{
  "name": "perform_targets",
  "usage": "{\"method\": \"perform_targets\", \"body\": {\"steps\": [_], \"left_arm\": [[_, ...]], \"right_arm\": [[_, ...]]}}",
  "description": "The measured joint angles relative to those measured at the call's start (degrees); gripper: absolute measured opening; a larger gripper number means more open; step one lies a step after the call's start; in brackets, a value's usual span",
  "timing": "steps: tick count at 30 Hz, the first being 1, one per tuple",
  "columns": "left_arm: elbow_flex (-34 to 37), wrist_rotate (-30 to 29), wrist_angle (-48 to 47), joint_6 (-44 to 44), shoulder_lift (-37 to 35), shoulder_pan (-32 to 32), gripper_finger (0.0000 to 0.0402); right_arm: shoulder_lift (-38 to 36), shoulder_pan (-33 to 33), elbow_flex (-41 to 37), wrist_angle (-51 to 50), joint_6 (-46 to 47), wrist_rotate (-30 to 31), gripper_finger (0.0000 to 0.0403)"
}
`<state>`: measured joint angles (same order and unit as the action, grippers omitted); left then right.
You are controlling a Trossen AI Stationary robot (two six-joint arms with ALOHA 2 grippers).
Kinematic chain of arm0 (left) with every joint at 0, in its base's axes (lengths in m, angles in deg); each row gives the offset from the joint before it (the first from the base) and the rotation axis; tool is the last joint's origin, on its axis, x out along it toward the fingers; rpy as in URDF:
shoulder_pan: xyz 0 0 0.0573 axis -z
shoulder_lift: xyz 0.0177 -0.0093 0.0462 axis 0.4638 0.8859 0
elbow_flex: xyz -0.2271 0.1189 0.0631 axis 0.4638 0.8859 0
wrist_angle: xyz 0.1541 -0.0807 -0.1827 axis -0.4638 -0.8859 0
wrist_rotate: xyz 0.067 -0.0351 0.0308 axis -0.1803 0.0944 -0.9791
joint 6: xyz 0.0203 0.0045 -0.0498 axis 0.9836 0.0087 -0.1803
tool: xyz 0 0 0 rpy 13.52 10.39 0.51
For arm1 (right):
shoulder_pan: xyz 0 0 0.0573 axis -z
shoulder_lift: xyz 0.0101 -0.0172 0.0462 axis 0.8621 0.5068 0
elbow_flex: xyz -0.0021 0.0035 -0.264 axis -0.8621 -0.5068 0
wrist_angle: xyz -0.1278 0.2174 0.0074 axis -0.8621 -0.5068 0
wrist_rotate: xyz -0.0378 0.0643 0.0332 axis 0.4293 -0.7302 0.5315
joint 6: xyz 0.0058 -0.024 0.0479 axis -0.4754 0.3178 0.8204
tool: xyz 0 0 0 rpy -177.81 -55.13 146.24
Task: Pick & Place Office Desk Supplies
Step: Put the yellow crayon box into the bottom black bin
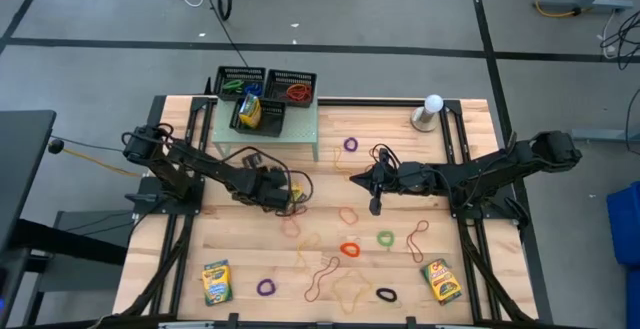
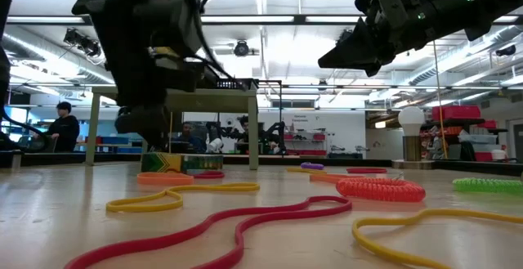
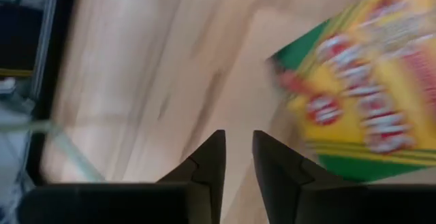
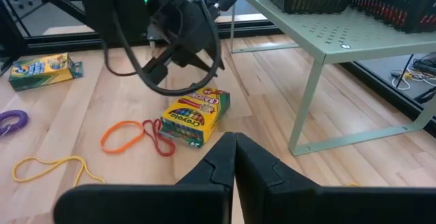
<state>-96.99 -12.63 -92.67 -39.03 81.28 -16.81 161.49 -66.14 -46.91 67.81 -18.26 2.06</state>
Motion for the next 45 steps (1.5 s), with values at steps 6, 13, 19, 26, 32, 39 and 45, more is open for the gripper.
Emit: {"method": "perform_targets", "body": {"steps": [6,13,19,26,32,39,45], "left_arm": [[0.2,2.8,-1.8,-0.4,0.0,-0.7,0.0051],[0.2,14.1,1.4,4.5,-0.1,-0.4,0.0021],[0.2,24.0,7.2,8.3,-0.1,2.0,0.0017],[0.1,32.0,14.5,10.3,-0.1,5.9,0.0017],[-2.9,31.0,14.5,12.1,-0.3,8.1,0.0017],[-3.9,26.7,14.9,16.4,-0.7,7.1,0.0011],[4.6,25.7,19.9,13.7,-3.6,5.3,0.0006]], "right_arm": [[0.0,0.0,0.0,0.0,0.0,0.0,0.0016],[0.0,0.0,0.0,0.0,0.0,0.0,0.0016],[0.0,0.0,0.0,0.0,0.0,0.0,0.0016],[0.0,0.0,0.0,0.0,0.0,0.0,0.0016],[0.0,0.0,0.0,-0.4,0.0,0.0,0.0016],[0.0,0.0,0.0,-0.5,0.1,-0.1,0.0016],[0.0,0.0,0.0,-1.1,0.2,-0.4,0.0016]]}}
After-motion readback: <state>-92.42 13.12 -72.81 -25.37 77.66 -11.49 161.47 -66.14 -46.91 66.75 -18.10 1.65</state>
